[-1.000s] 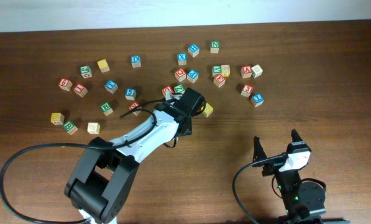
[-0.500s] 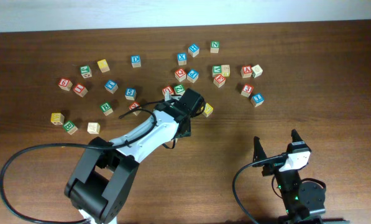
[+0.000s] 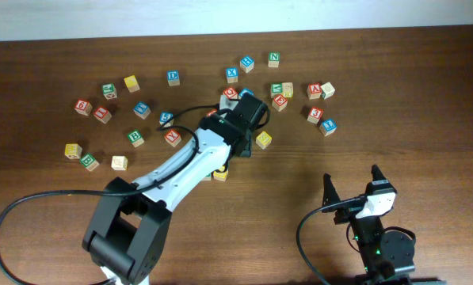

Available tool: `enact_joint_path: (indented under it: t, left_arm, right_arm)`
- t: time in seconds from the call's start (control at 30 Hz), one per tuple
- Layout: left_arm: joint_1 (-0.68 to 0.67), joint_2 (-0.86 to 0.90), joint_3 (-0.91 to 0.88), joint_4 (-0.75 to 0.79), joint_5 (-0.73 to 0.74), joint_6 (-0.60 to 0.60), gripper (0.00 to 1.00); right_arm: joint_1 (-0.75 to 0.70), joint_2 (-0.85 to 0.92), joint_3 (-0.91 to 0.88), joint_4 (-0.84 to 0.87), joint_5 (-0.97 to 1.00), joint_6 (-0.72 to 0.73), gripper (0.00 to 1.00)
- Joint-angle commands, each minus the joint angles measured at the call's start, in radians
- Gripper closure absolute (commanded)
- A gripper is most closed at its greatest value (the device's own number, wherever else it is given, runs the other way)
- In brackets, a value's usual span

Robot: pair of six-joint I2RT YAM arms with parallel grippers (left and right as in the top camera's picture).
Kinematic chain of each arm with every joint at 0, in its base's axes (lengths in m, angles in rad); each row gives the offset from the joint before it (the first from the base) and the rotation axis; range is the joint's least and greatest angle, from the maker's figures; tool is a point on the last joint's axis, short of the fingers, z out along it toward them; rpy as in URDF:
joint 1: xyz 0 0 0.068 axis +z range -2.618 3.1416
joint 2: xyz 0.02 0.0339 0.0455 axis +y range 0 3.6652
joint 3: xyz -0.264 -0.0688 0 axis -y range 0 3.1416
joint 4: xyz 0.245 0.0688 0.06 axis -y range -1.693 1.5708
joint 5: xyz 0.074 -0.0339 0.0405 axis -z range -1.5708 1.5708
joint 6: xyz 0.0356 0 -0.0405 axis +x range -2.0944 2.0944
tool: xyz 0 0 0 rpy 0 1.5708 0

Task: Spell out RSS

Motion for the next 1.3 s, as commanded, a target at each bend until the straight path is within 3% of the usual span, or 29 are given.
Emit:
enact_joint_path:
  t: [0.0,0.13,0.27,0.33,0.4,0.5,0.53,0.57,0.8,1.07,1.27]
  left_arm:
    - [-0.042,-0.001,0.021,-0.020,0.074,0.225,0.29]
    - [-0.098,-0.001,0.019,-0.026,0.210,0.446,0.20]
    - [-0.103,-0.001,0.004,-0.035,0.239,0.487,0.01]
    - [-0.103,-0.001,0.004,-0.058,0.267,0.515,0.02]
    - [-0.103,-0.001,0.004,-0.078,0.267,0.517,0.11]
    - [-0.103,-0.001,0.004,-0.106,0.272,0.517,0.71]
    - [-0.103,-0.001,0.004,-0.111,0.271,0.517,0.89]
    - [-0.103,-0.001,0.004,-0.116,0.271,0.516,1.00]
    - [-0.093,-0.001,-0.075,-0.058,0.270,0.472,1.00]
    - [-0.090,-0.001,-0.151,0.032,0.121,0.365,1.00]
    - [-0.061,0.005,-0.162,0.068,0.111,0.291,1.00]
  right_arm:
    - [-0.005,-0.007,-0.005,-0.005,0.010,-0.006,0.02]
    - [-0.005,-0.007,-0.005,-0.005,0.010,-0.006,0.02]
    - [-0.005,-0.007,-0.005,-0.005,0.010,-0.006,0.02]
    - [-0.005,-0.007,-0.005,-0.005,0.010,-0.006,0.02]
    - [-0.005,-0.007,-0.005,-0.005,0.010,-0.006,0.02]
    - [-0.005,-0.007,-0.005,-0.005,0.010,-0.006,0.02]
    - [-0.005,-0.007,-0.005,-0.005,0.010,-0.006,0.02]
    - [-0.005,-0.007,-0.005,-0.005,0.010,-0.006,0.02]
    - [-0.005,-0.007,-0.005,-0.005,0.010,-0.006,0.02]
    - [-0.005,-0.007,-0.005,-0.005,0.010,-0.006,0.01]
    - [-0.005,-0.007,-0.005,-0.005,0.010,-0.006,0.02]
